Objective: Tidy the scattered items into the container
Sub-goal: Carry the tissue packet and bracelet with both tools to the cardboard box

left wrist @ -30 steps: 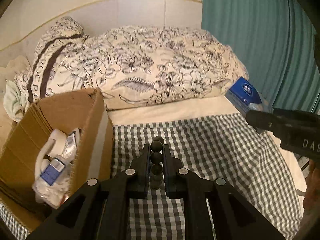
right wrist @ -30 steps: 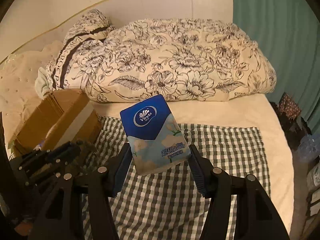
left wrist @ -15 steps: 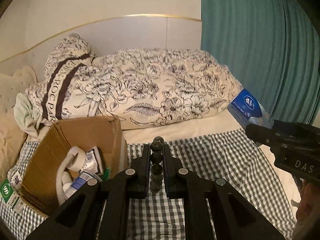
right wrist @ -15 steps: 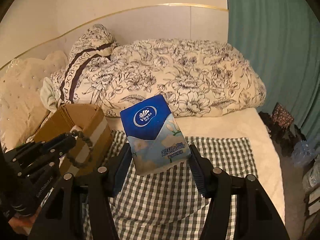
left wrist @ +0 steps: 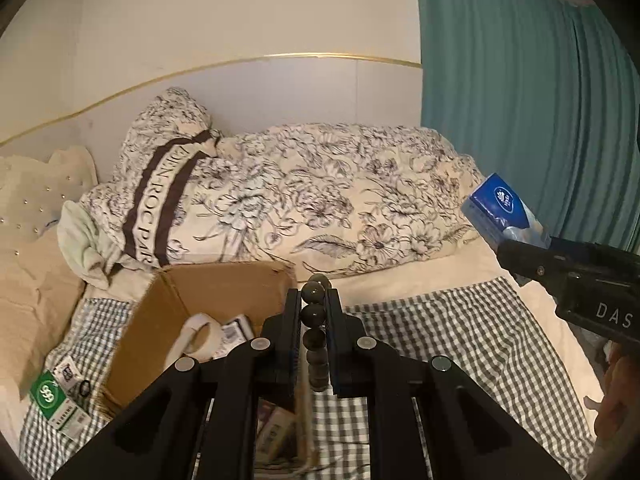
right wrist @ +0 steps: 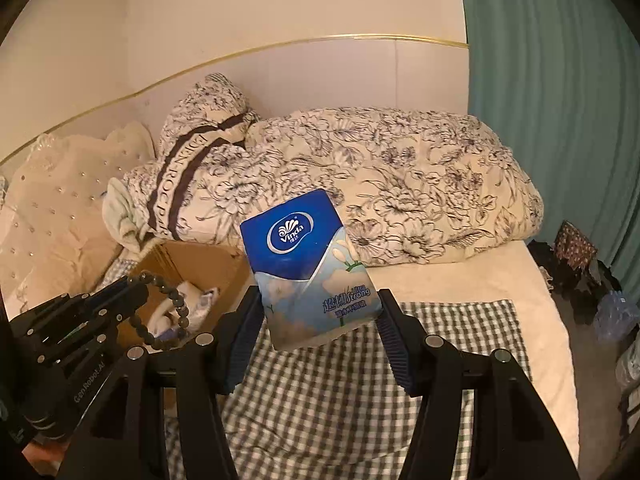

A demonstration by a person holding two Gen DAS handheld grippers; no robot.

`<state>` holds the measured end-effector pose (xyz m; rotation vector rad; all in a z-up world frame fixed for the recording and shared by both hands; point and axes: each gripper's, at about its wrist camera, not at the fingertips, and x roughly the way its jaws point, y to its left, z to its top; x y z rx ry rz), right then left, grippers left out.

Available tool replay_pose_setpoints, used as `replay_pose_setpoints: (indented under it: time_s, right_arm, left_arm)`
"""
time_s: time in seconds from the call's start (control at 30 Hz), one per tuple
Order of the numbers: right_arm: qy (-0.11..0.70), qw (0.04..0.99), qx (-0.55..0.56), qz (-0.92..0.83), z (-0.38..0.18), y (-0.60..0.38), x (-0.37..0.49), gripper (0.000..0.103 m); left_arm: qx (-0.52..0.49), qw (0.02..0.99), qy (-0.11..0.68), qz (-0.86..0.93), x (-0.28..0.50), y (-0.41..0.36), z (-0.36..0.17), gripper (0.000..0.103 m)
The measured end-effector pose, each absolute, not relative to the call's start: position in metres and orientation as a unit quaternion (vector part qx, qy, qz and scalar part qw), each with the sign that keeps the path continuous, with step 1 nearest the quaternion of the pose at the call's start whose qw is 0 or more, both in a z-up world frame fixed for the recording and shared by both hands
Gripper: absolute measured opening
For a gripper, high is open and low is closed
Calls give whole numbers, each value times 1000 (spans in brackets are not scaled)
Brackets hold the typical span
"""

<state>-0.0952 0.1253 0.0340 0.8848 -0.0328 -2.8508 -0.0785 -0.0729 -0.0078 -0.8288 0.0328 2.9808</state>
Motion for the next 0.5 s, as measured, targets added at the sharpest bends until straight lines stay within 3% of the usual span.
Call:
replay_pose_setpoints:
  time_s: [0.5]
  right_arm:
    - [1,128,286,-950,37,68,-98,56]
  left_arm:
    - [-261,-16,13,965,-76,-141,6,11]
